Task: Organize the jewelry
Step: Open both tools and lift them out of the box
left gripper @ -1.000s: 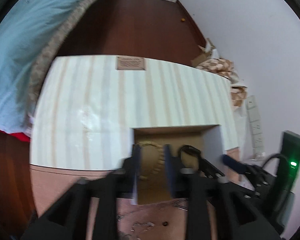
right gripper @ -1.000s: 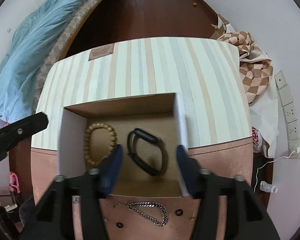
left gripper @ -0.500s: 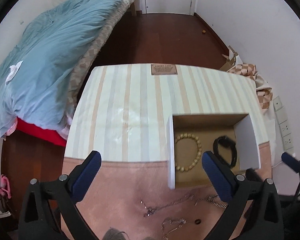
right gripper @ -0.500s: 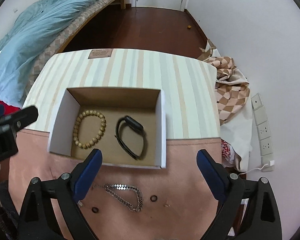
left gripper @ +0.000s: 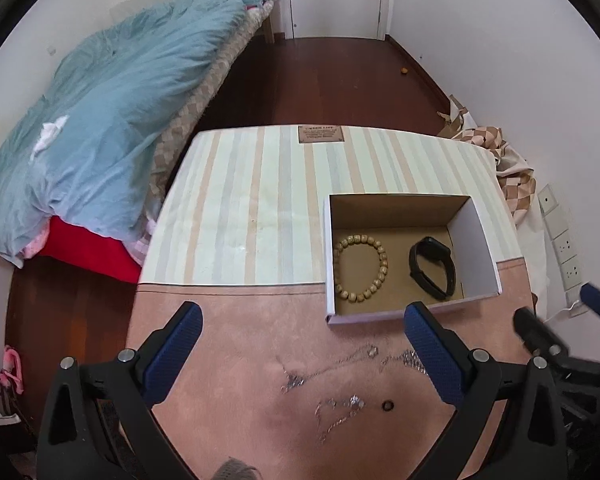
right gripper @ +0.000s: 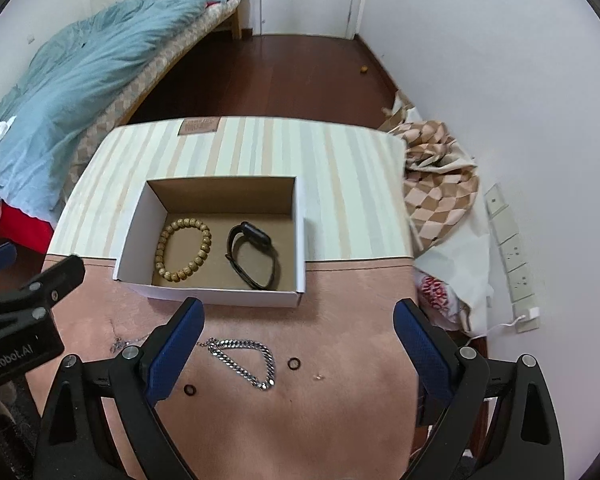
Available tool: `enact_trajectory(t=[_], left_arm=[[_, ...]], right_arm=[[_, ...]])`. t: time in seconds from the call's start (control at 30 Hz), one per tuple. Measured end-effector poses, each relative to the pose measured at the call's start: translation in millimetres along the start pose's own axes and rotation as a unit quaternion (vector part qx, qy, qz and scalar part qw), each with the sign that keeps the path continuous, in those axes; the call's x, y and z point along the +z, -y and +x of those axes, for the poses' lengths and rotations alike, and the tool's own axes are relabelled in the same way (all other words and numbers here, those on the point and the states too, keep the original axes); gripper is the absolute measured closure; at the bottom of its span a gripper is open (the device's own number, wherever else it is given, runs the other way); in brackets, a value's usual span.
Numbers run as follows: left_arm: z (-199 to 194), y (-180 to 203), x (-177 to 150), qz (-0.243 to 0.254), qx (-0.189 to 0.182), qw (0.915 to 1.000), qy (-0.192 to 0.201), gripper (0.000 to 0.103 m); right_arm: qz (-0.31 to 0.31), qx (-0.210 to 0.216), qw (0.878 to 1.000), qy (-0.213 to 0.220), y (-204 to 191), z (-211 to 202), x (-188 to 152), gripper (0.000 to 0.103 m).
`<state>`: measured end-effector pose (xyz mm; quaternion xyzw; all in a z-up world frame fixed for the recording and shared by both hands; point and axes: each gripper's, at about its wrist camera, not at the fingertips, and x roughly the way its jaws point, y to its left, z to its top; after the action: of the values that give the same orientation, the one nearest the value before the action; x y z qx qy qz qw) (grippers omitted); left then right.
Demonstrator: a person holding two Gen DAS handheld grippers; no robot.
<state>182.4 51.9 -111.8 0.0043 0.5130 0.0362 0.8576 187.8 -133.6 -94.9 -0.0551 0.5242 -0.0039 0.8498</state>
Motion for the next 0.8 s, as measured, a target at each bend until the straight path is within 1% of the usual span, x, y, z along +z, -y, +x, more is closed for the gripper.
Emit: enact_trajectory(t=[0.17, 0.57, 0.7, 0.8], left_arm=[[-31, -4, -12, -0.008, 0.0, 0.9997, 0.023, 0.0], [-113, -7, -36, -0.005, -0.006, 0.9967, 0.081, 0.0], [-133, -10, -44, -0.011, -0.011, 0.9956, 0.093, 0.0], [-144, -12, -49, -0.017, -0.006, 0.9946, 0.102, 0.0]], right_arm=[[0.002, -0.011, 1.0, 0.026, 4, -35, -9, 0.006], [0.017, -0.003, 0.995, 0.098, 7, -128, -32, 0.006], [0.027, 0.004, 0.993, 0.118, 8, -152, -40, 0.006], [0.031, 0.007, 0.991, 0.131, 8, -167, -46, 0.006]])
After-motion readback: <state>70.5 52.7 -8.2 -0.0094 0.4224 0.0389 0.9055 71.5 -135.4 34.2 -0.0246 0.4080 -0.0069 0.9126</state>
